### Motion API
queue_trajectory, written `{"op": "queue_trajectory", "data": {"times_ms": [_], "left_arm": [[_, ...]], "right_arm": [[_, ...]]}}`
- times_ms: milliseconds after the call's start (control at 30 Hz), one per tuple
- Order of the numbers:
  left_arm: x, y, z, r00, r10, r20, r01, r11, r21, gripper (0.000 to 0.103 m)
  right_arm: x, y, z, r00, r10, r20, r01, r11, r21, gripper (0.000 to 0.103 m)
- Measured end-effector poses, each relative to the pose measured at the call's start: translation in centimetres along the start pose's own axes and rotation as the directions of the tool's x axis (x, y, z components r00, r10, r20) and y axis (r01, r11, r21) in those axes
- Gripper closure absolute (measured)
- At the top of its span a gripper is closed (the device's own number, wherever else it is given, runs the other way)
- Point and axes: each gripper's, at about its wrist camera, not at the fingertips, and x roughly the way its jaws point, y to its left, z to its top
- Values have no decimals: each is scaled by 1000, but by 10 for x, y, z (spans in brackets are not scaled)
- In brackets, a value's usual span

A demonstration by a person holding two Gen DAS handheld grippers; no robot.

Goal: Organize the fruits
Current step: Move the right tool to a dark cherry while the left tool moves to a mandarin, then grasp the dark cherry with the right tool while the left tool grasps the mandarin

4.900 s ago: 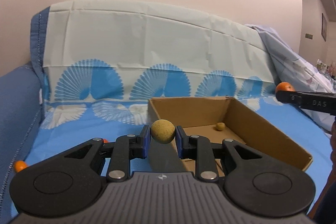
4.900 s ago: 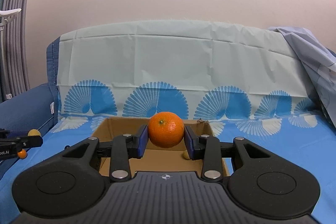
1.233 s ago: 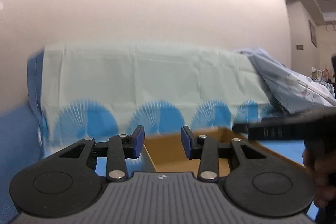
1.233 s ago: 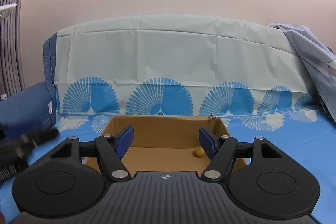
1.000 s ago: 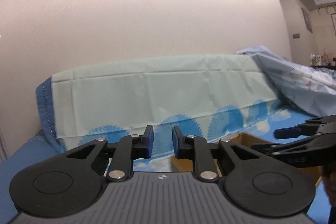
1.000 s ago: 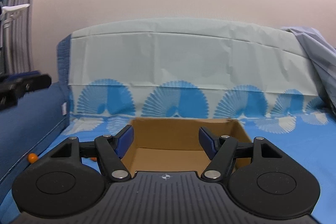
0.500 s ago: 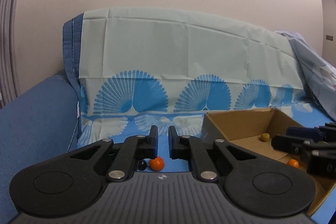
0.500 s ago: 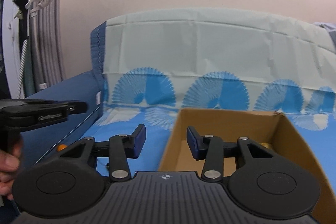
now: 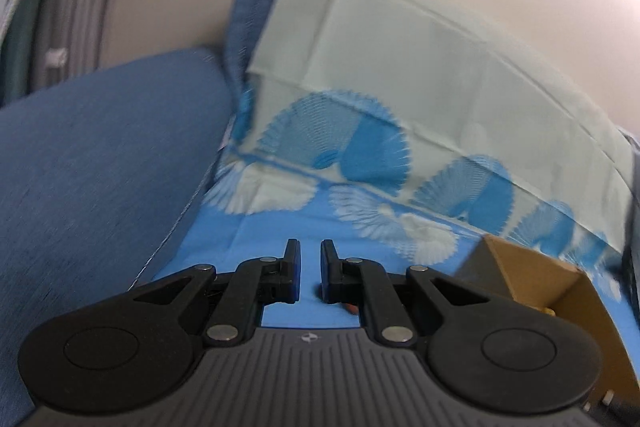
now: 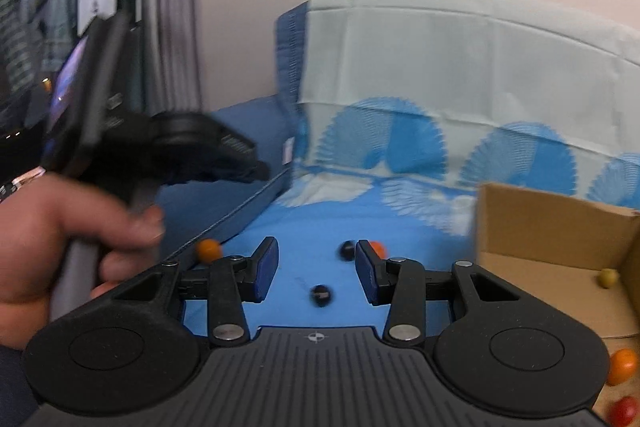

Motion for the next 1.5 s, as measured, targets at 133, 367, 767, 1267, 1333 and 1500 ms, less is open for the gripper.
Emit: {"op": "queue_trajectory", "data": {"times_ms": [133,367,767,1267,1333,1500], "left_arm": [[8,13,2,999,39,-32,-40,999,-36,92],[25,29,0,992,77,-96,-86,992,-91,92],[47,31,-4,983,117,-144,-123,992,-38,92],[101,-18,-22,962,-119,-247,168,968,188,90],[110,-29,-25,959,-143,-245,198,956,217,89],[139,-46,-41,952,-139,-271,232,907,350,80]], "right_arm": [[20,22,-7,999,31,-36,-32,999,-33,66],[67,21,-16,995,-33,-90,35,999,22,67],[170,19,-51,968,-164,-188,165,986,-9,51],[160,-9,-69,917,-367,-159,390,907,156,77],[157,-15,-74,904,-396,-162,422,888,185,77],[145,-22,-81,902,-403,-154,429,874,227,77]]}}
